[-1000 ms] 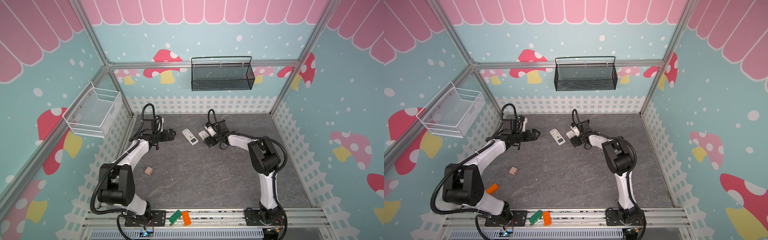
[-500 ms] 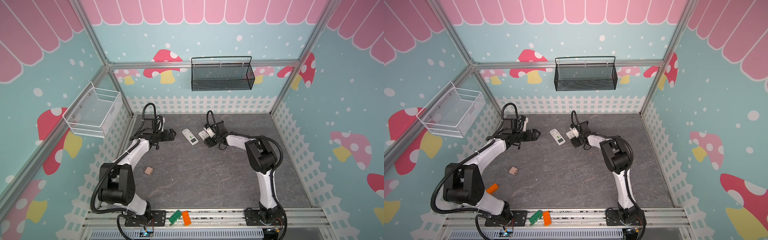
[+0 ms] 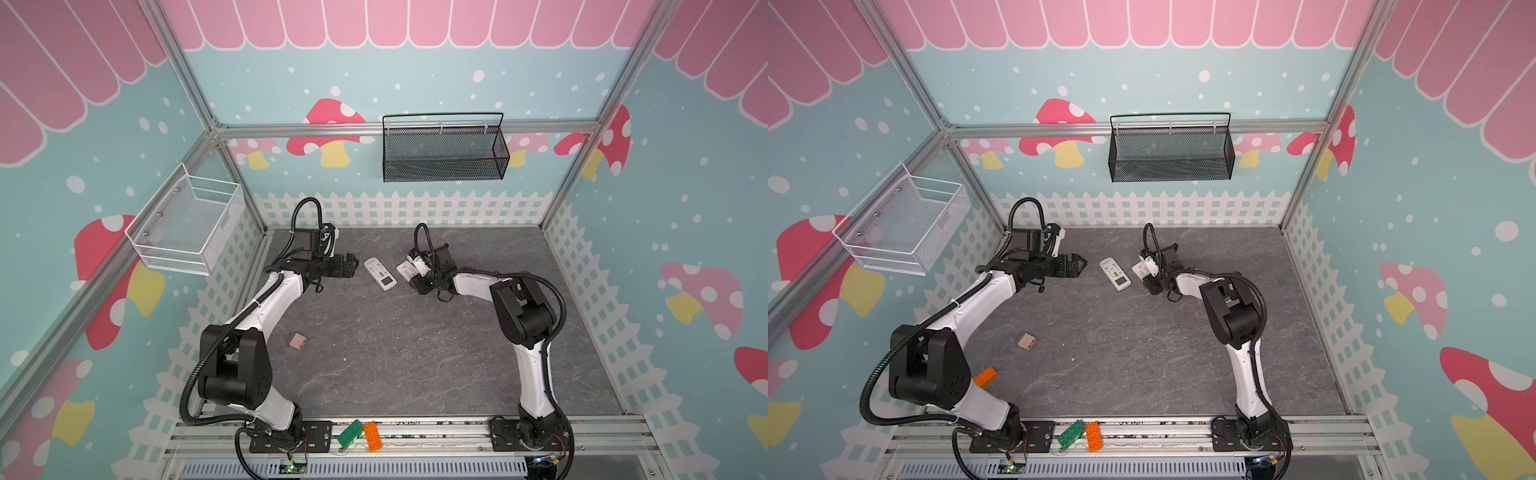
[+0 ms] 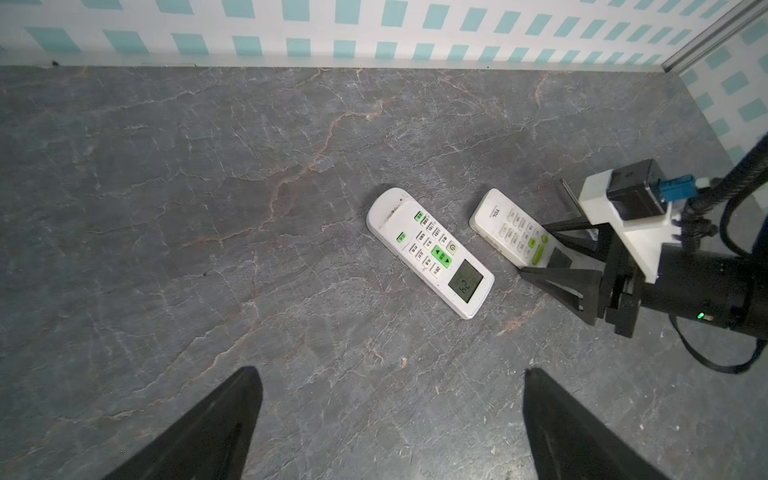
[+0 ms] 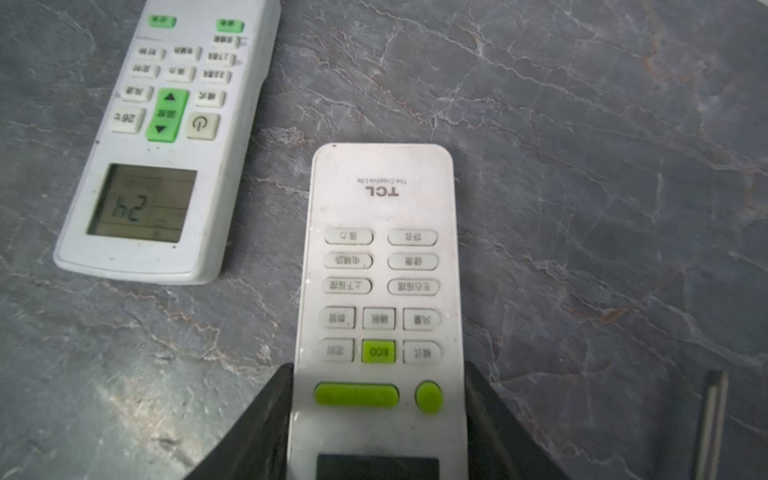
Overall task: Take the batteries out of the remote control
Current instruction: 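Lift the TCL remote with the right gripper while the left gripper reaches toward it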
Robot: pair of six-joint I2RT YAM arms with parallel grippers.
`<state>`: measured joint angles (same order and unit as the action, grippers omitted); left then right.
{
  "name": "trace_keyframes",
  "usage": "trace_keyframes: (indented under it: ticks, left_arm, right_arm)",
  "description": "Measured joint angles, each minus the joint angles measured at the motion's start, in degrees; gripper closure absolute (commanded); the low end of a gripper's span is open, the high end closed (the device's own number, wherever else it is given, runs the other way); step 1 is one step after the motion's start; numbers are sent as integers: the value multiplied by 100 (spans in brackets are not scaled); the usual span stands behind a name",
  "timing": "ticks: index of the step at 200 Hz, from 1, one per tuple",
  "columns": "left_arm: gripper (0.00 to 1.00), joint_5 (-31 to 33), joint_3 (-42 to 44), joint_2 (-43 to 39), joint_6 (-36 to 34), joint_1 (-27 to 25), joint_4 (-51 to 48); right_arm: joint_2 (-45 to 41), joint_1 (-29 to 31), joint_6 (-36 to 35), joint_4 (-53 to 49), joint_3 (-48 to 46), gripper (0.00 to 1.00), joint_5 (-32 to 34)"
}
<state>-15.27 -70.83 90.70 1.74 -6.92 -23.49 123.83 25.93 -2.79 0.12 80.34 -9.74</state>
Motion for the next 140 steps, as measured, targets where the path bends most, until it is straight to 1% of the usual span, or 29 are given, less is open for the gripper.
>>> trace_keyframes:
  ticks: [37, 69, 81, 104, 140]
  left_arm:
    - [1, 131, -608, 46, -597, -83, -363]
    - [1, 151, -1049, 26, -1462, -393, -562]
    - [1, 129, -1176, -15, -1888, -535, -688]
    - [0, 52, -1235, -240, -2839, -870, -870]
    - [1, -105, -1259, -743, -4129, -1419, -1086]
  right_arm:
    - [-138, 0, -61, -11, -164, 47, -17]
    - [-407, 0, -63, -31, -358, 49, -33]
    - [-564, 0, -66, 2, -428, 50, -59]
    - [-1139, 0, -114, 94, -772, 50, -129]
    - [-2225, -11, -315, 229, -1314, 50, -262]
